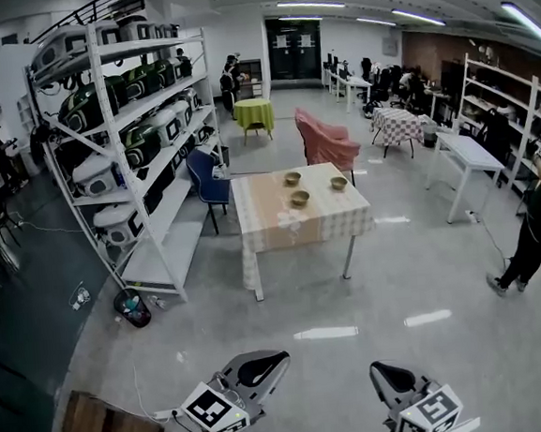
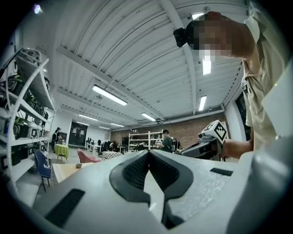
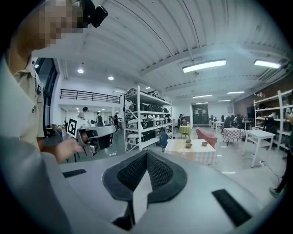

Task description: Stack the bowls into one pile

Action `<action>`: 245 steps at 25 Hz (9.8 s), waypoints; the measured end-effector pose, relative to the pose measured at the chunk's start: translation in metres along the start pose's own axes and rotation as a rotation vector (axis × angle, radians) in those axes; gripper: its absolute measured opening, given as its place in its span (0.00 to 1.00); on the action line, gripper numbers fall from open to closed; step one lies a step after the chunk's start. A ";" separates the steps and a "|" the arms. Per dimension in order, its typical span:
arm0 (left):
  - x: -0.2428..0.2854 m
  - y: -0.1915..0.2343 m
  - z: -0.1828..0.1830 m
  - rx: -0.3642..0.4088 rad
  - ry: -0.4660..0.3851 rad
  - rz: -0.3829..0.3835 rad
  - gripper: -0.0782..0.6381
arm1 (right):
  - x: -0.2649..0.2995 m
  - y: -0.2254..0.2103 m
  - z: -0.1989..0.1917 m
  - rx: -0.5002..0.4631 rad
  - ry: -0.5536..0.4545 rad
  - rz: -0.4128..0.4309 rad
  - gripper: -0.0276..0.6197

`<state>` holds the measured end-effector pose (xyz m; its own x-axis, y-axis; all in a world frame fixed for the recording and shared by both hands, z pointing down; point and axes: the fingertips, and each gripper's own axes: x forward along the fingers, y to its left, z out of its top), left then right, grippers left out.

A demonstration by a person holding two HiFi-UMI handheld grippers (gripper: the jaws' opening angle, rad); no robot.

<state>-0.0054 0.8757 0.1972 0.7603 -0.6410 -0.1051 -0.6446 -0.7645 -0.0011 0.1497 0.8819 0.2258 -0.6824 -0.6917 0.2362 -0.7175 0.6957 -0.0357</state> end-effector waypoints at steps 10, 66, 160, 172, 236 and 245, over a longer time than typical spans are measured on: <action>0.015 0.080 -0.011 -0.019 -0.004 0.012 0.12 | 0.078 -0.030 0.006 0.011 0.031 0.005 0.05; 0.598 0.812 -0.256 -0.062 0.270 0.268 0.13 | 0.616 -0.649 0.052 0.191 0.172 -0.039 0.05; 0.980 0.934 -0.536 -0.443 0.640 0.216 0.13 | 0.859 -0.952 -0.042 0.418 0.362 0.094 0.05; 0.989 0.934 -0.536 -0.362 0.619 0.193 0.15 | 0.878 -0.956 -0.052 0.416 0.381 0.112 0.05; 0.618 1.078 -0.367 -0.098 0.422 0.732 0.12 | 1.084 -0.925 -0.046 0.273 0.402 0.018 0.07; 0.565 1.070 -0.354 -0.111 0.409 0.783 0.12 | 1.120 -0.877 -0.028 0.245 0.395 0.079 0.07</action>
<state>-0.2373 -0.3282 0.4889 0.0874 -0.9407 0.3279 -0.9961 -0.0853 0.0208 0.0184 -0.4970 0.5483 -0.6650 -0.4786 0.5734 -0.7096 0.6444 -0.2851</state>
